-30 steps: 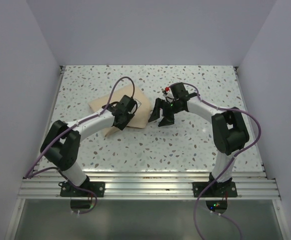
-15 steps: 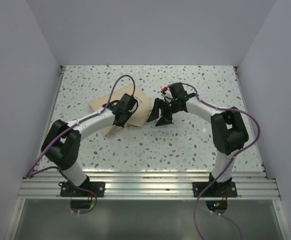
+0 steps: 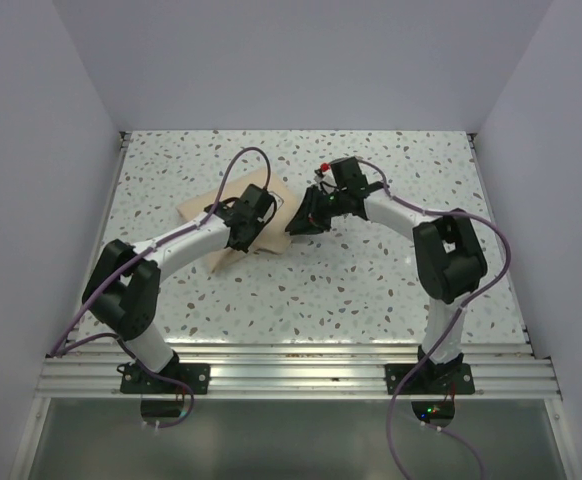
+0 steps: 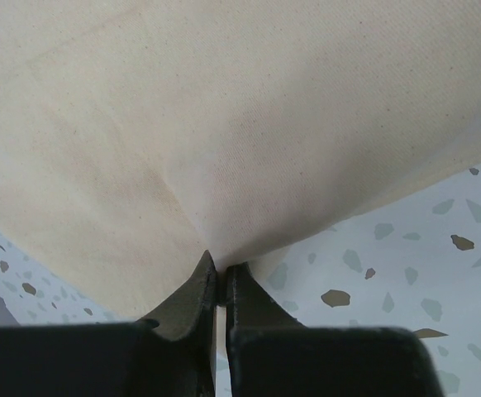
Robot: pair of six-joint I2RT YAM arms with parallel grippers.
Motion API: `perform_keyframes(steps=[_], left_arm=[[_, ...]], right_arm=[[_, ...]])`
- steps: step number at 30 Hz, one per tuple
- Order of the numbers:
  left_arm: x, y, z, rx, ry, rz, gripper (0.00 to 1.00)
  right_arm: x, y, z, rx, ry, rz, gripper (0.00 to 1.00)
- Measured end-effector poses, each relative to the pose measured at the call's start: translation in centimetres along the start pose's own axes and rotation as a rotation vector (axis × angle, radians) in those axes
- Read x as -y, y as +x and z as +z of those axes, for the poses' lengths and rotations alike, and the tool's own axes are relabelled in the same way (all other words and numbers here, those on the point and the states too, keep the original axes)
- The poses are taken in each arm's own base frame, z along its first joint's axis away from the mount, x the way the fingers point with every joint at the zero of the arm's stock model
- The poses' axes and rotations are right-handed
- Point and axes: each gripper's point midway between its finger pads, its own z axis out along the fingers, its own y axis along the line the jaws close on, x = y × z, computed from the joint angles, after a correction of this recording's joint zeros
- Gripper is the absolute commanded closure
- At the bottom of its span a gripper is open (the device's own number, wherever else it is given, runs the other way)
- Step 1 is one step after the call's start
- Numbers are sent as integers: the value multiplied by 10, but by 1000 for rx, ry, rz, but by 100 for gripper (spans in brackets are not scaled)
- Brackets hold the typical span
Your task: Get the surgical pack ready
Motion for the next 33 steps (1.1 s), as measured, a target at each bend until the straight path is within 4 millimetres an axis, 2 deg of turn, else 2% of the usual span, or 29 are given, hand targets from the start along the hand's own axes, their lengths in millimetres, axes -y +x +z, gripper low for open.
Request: perform_keyframes(steps=[7, 11, 16, 23, 33], left_arm=[[0, 0, -1, 0, 0, 0, 100], [-1, -1, -4, 5, 0, -3, 100], [-4, -7, -12, 25, 2, -14, 100], [-5, -13, -21, 53, 17, -29, 100], [-1, -16, -26, 71, 52, -36, 100]], right_arm=[[-33, -15, 15, 20, -80, -8, 80], [-32, -14, 35, 2, -85, 6, 83], [-24, 0, 57, -30, -54, 15, 86], [-31, 3, 67, -3, -63, -23, 93], [-35, -11, 82, 99, -66, -33, 94]])
